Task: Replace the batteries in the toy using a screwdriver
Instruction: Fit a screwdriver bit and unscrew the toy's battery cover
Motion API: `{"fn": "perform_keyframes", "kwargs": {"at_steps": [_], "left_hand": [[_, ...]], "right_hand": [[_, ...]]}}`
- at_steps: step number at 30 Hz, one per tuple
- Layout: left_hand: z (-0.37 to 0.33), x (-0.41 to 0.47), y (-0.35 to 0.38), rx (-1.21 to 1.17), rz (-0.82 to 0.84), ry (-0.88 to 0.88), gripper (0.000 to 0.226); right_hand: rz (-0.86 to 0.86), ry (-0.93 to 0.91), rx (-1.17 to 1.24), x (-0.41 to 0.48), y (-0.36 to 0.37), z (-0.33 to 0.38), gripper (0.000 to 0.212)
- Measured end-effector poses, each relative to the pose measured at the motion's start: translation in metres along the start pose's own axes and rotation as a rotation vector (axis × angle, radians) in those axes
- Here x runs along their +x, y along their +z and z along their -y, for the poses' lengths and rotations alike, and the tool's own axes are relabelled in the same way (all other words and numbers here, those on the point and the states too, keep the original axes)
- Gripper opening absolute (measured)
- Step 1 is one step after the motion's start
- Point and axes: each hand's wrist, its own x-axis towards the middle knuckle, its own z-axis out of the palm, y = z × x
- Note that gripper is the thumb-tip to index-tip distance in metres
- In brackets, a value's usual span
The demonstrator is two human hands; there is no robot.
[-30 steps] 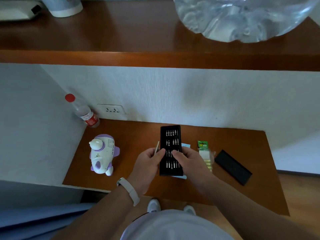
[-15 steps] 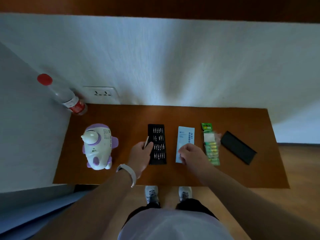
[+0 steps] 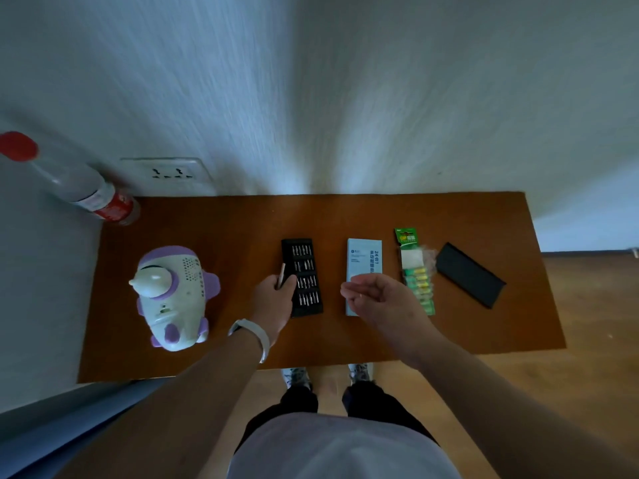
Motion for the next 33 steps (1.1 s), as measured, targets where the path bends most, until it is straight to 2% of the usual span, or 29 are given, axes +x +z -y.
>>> {"fn": "perform_keyframes", "kwargs": {"at_steps": [3, 8, 12, 15, 20, 24, 30, 33], "left_hand": [[0.001, -0.002, -0.001, -0.004, 0.001, 0.005, 0.019], [0.000, -0.020, -0.004, 0.053, -0.113, 0.080, 0.020], [-0.010, -0.049, 0.002, 0.001, -0.032, 0.151, 0.017], [-0.029, -0.081, 0.008, 0.020, 0.014, 0.269, 0.018], [-0.062, -0.121, 0.018, 0.118, 0.064, 0.565, 0.005], [-0.077, -0.129, 0.025, 0.262, 0.098, 0.689, 0.006], [-0.086, -0.131, 0.034, 0.418, 0.007, 0.788, 0.009], [-0.090, -0.135, 0.037, 0.572, -0.034, 0.889, 0.013]], "right_hand": [[0.002, 0.006, 0.033, -0.002, 0.003, 0.007, 0.022], [-0.037, 0.053, 0.153, -0.008, 0.004, 0.020, 0.011], [-0.058, 0.161, 0.362, -0.013, 0.004, 0.031, 0.017], [-0.059, 0.190, 0.439, -0.017, 0.004, 0.039, 0.022], [0.042, 0.140, 0.452, -0.028, -0.003, 0.047, 0.024], [0.066, 0.090, 0.445, -0.034, -0.009, 0.053, 0.025], [0.067, 0.075, 0.435, -0.045, -0.021, 0.064, 0.026], [0.077, 0.074, 0.408, -0.048, -0.028, 0.064, 0.026]]}}
